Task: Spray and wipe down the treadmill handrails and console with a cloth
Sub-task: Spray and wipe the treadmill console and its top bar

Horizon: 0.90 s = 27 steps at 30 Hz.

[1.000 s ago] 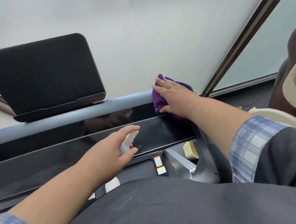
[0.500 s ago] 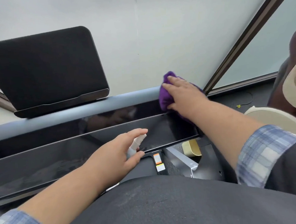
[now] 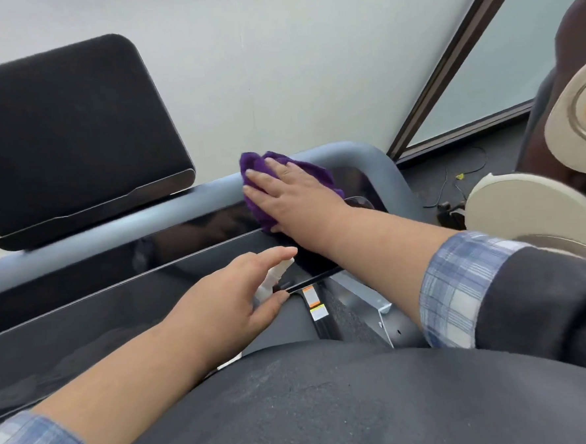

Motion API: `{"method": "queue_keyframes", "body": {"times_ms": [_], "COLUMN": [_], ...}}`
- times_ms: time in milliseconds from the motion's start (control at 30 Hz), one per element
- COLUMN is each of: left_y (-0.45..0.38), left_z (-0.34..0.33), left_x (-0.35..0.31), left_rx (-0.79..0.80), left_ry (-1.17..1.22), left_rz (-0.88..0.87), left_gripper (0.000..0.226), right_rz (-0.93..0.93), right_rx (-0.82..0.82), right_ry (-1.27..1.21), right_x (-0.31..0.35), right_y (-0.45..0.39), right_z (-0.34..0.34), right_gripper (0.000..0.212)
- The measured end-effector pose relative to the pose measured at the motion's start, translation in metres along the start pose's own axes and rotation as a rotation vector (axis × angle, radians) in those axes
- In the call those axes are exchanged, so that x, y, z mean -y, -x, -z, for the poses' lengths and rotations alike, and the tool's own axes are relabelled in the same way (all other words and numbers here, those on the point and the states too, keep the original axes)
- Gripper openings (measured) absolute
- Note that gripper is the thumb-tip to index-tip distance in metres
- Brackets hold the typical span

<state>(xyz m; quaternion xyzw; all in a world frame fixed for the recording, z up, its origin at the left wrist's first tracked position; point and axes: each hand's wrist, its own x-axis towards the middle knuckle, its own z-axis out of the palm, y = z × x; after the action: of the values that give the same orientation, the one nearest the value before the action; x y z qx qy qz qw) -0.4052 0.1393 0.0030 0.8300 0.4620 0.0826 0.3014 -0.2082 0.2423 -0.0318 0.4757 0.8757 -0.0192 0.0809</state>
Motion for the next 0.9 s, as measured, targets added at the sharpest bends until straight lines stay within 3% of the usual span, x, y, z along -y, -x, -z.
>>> {"method": "queue_keyframes", "body": {"times_ms": [133,333,533,900], "left_y": [-0.01,-0.028,-0.037,-0.051], "left_z": [-0.003,-0.003,-0.008,-0.013], "left_x": [-0.014,-0.03,-0.046,-0.068], "left_rx": [0.025,0.035,0.087,0.1], "left_ry": [-0.03,-0.07,-0.108,-0.166], "left_rz": [-0.054,-0.104,-0.197,-0.242], "left_gripper": [0.054,0.056,0.056,0.054], "right_rz": [-0.063,-0.457,-0.697,-0.844], "right_rx": [-0.005,0.065,0.076,0.105], "right_ry": [-0.004,-0.133,-0.153,-0.229], "right_x": [-0.013,-0.055,-0.061,-0.008], "right_y": [0.007,0.029,0.053,0.185], "right_z": [-0.001,0.004,0.014,0.0], "right_gripper": [0.08,0.085,0.089,0.084]}}
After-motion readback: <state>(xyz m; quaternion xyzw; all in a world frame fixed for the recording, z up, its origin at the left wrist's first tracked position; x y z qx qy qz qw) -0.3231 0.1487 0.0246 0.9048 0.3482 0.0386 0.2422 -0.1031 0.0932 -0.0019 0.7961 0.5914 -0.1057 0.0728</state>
